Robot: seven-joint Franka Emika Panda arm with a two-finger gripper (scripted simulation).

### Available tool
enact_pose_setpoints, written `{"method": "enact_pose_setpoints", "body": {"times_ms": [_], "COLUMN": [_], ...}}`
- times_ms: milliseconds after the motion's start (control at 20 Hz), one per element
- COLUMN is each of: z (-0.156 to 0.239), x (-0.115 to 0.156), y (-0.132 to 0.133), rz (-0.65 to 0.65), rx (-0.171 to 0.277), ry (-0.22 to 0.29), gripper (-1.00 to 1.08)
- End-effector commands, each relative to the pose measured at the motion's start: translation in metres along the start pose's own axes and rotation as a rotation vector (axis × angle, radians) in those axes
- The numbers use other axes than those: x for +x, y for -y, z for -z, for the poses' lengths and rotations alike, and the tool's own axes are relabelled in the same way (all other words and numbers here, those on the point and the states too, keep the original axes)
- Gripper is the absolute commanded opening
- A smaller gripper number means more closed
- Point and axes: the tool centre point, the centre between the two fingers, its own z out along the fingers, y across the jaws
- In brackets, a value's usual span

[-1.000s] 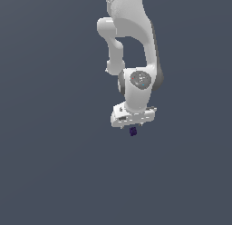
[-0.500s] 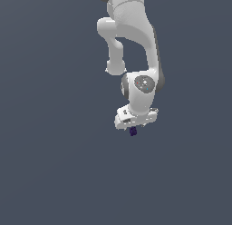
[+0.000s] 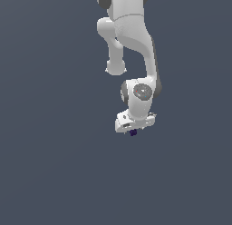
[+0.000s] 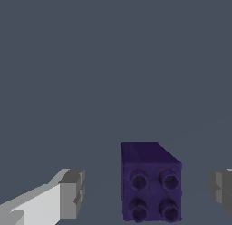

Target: Pick up the object and move it to a goal position.

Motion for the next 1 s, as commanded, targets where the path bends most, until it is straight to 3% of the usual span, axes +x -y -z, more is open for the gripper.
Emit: {"method": "enact_pose_setpoints", "body": {"times_ms": [0,200,250,950], "z": [-0.0085,-0.0126,-0.0126,-0.0094], "x": [0.0004,0.0013,0.0013,-0.0013], "y": [0.0002,0.0001,0.0001,-0.0041], "rz": [0.001,0.001,0.001,0.001], "rx": [0.000,0.000,0.000,0.000], "ry": [-0.001,-0.001,-0.001,-0.001], "gripper": [1.00,1.00,-1.00,-1.00]}}
